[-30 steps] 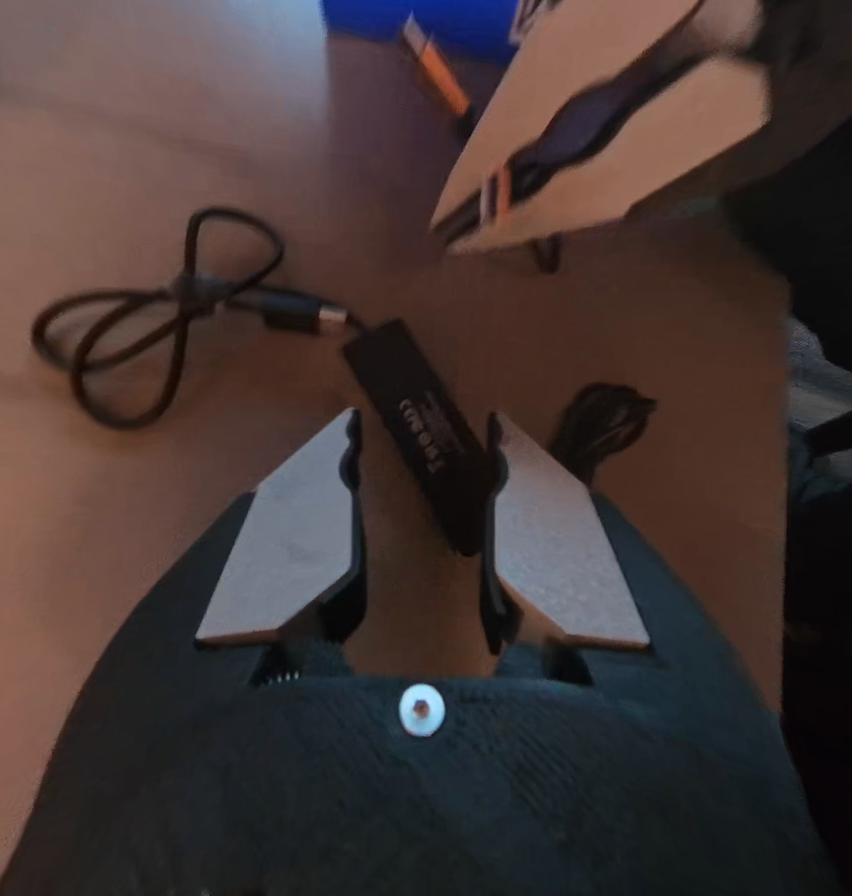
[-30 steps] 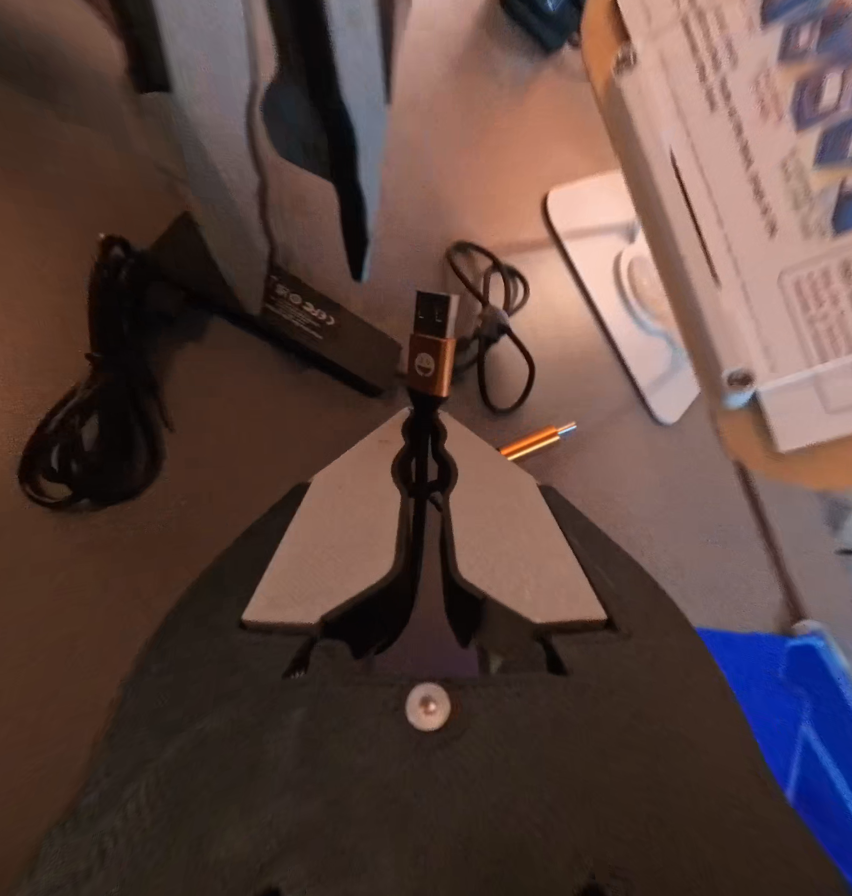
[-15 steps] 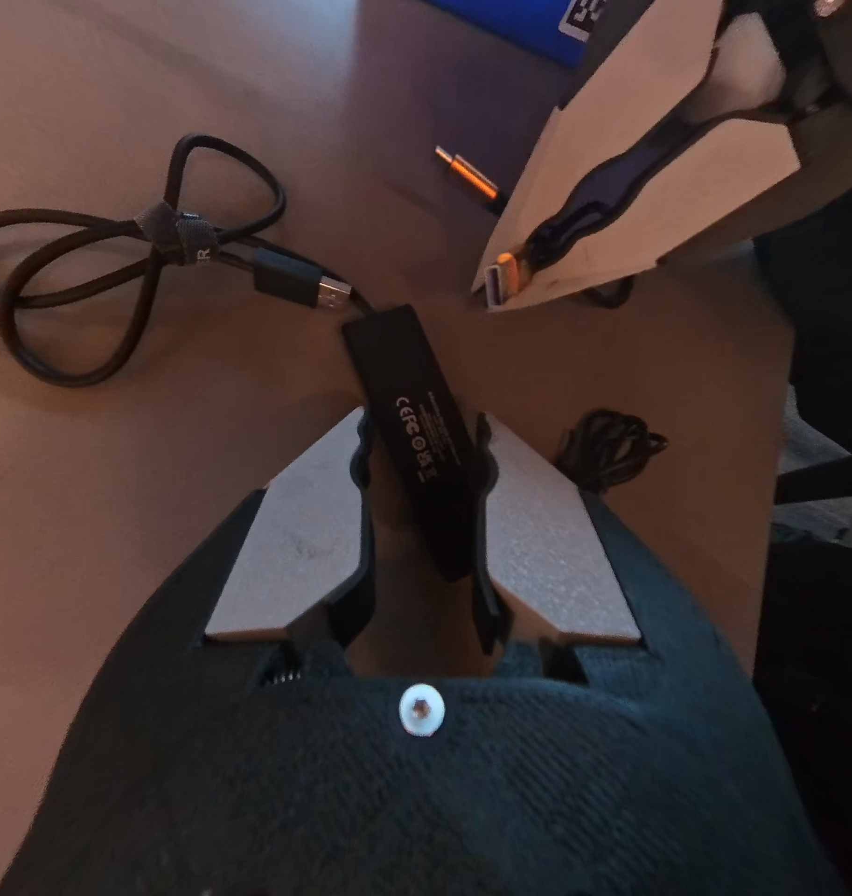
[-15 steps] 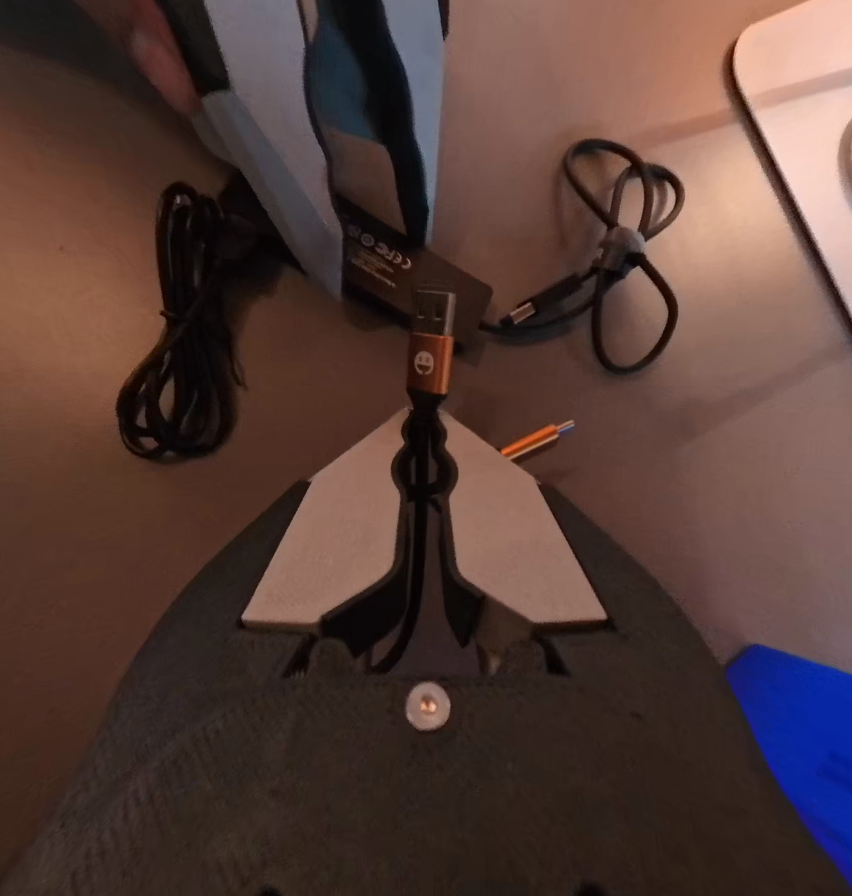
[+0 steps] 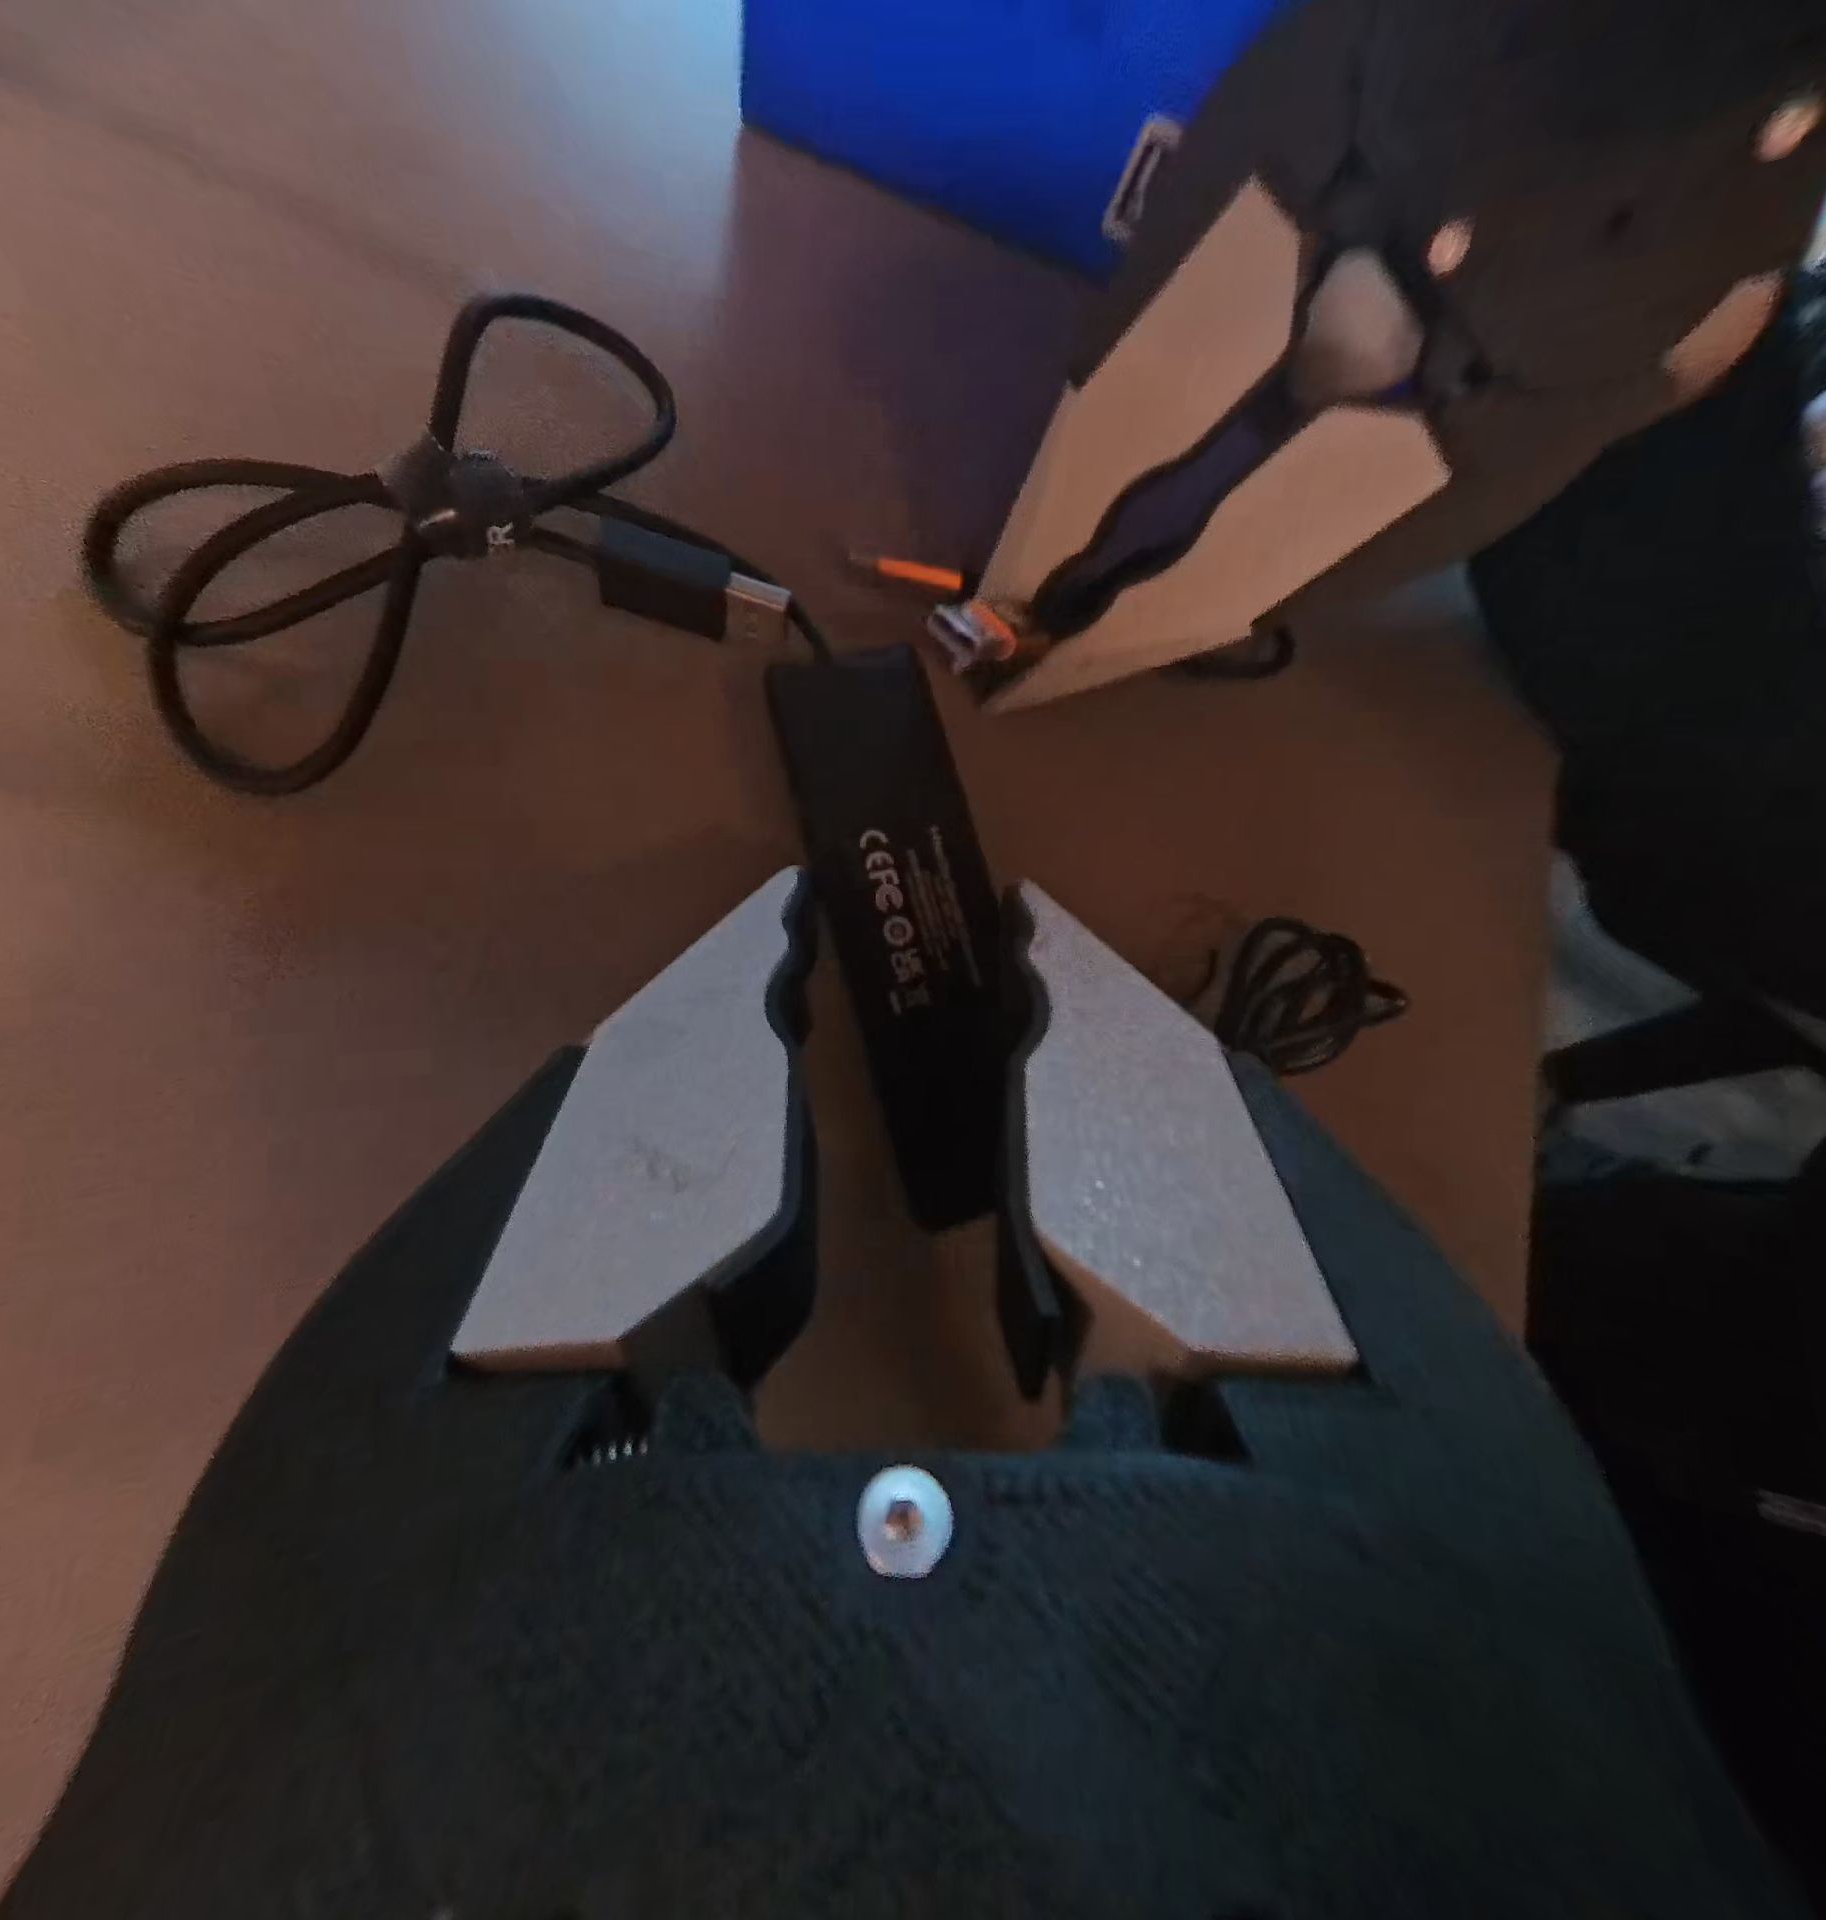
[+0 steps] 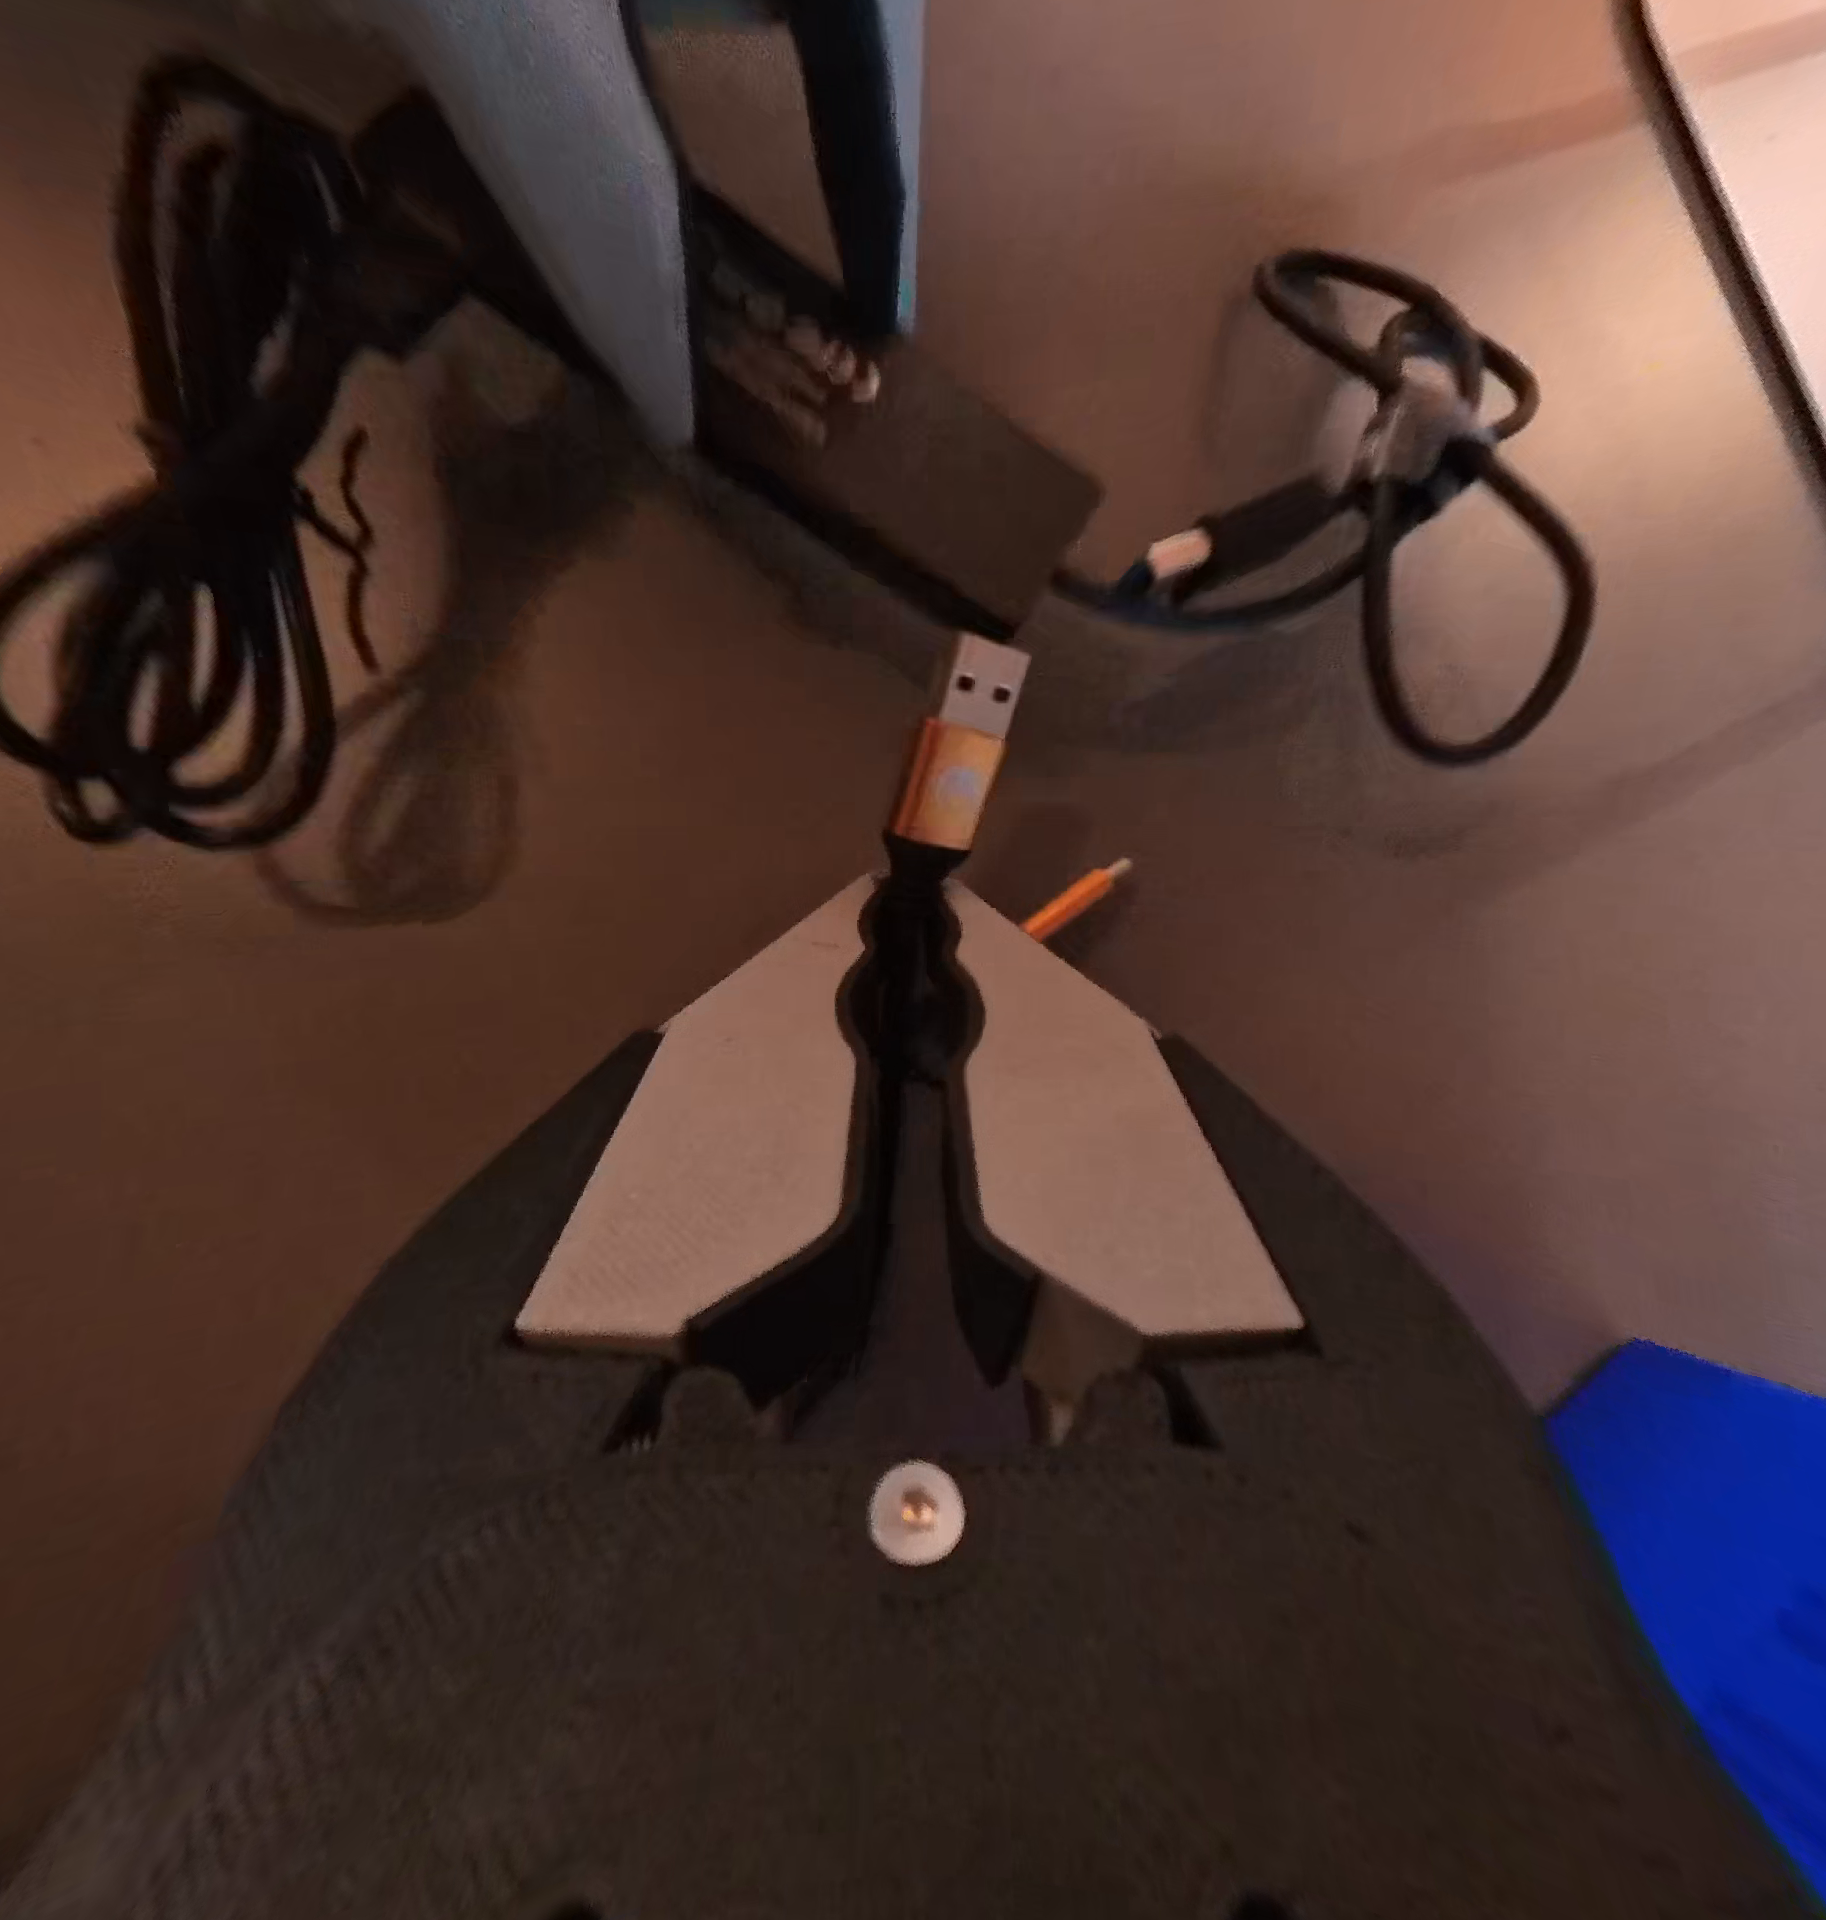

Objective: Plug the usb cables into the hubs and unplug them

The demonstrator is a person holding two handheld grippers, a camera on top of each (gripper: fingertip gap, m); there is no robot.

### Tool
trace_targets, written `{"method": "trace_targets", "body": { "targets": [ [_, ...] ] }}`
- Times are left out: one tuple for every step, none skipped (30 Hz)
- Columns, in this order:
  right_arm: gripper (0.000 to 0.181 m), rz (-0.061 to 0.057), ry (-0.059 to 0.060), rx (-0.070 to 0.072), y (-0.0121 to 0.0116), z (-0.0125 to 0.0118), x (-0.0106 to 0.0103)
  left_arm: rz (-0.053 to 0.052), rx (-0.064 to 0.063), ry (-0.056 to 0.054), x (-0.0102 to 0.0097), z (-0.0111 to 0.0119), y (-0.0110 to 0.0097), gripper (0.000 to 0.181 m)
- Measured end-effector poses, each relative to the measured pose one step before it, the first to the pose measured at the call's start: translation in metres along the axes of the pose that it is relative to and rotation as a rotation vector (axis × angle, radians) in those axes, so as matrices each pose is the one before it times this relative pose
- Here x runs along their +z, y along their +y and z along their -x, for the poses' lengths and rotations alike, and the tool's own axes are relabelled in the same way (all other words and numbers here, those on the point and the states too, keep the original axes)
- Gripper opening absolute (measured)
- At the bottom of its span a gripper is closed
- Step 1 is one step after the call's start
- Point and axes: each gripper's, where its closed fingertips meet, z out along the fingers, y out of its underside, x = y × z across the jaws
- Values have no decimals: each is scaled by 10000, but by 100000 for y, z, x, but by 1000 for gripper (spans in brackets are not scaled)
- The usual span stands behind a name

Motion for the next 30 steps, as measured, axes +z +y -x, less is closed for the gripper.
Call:
{"method": "trace_targets", "body": {
  "targets": [
    [5,39,60,-20,163,-136,-102,-321,-229,153,-525,162,-414,34],
    [6,1,17,11,150,-103,-101,-305,-215,89,-526,246,-384,34],
    [9,-40,0,32,114,-108,-88,-249,-181,73,-477,277,-305,34],
    [11,-57,0,28,75,-118,-65,-212,-168,90,-409,218,-259,34],
    [16,-55,68,12,16,-195,-59,-213,-143,119,-334,111,-291,34],
    [31,-51,235,-4,-90,-402,-49,-200,-120,156,-263,-4,-288,34],
    [49,-76,323,-46,-267,-462,-75,-154,-115,146,-160,-48,-233,34],
    [58,-143,255,-123,-447,-256,-110,-70,-74,186,-62,-182,-113,34],
    [62,-263,277,-236,-680,-152,-200,26,-42,214,42,-302,24,34],
    [64,-345,371,-350,-877,-177,-248,38,-14,153,80,-275,41,34],
    [65,-369,459,-443,-979,-207,-280,19,28,104,96,-259,12,34],
    [64,-352,554,-528,-1026,-248,-265,48,40,85,105,-240,35,34],
    [61,-322,619,-577,-1039,-249,-234,44,42,49,98,-196,40,34],
    [58,-299,571,-616,-1030,-125,-183,46,43,63,88,-195,35,34],
    [54,-264,505,-597,-954,-21,-80,44,35,108,97,-269,31,34],
    [48,-179,379,-514,-807,104,31,-6,45,159,105,-376,-38,33],
    [43,-22,165,-390,-519,301,167,-30,36,238,125,-532,-73,33],
    [43,90,-22,-257,-286,483,261,-38,20,317,143,-669,-91,33],
    [39,136,-95,-215,-79,506,268,-40,28,367,183,-755,-106,33],
    [31,140,176,-248,50,8,114,44,16,265,201,-581,14,33],
    [18,91,390,-315,115,-445,-160,170,83,60,224,-199,232,33],
    [18,-113,178,-92,-45,-276,-225,-66,116,47,53,-196,-136,33],
    [18,-256,-44,196,-174,-135,-193,-87,88,107,-121,-274,-230,34],
    [17,-128,-114,242,-1,-110,-182,-58,62,178,-219,-332,-210,34],
    [15,-31,52,181,192,-362,-173,-223,152,103,-470,-303,-520,34],
    [12,0,161,106,333,-524,-180,-246,428,-55,-699,-268,-635,39],
    [12,-69,80,108,312,-421,-189,-246,648,-339,-816,-42,-642,48],
    [12,-104,9,148,279,-320,-203,-223,734,-561,-839,239,-580,53],
    [12,-62,6,118,327,-291,-183,-57,745,-667,-699,415,-289,59],
    [12,-61,56,78,333,-307,-167,142,716,-606,-508,398,64,64]
  ]
}}
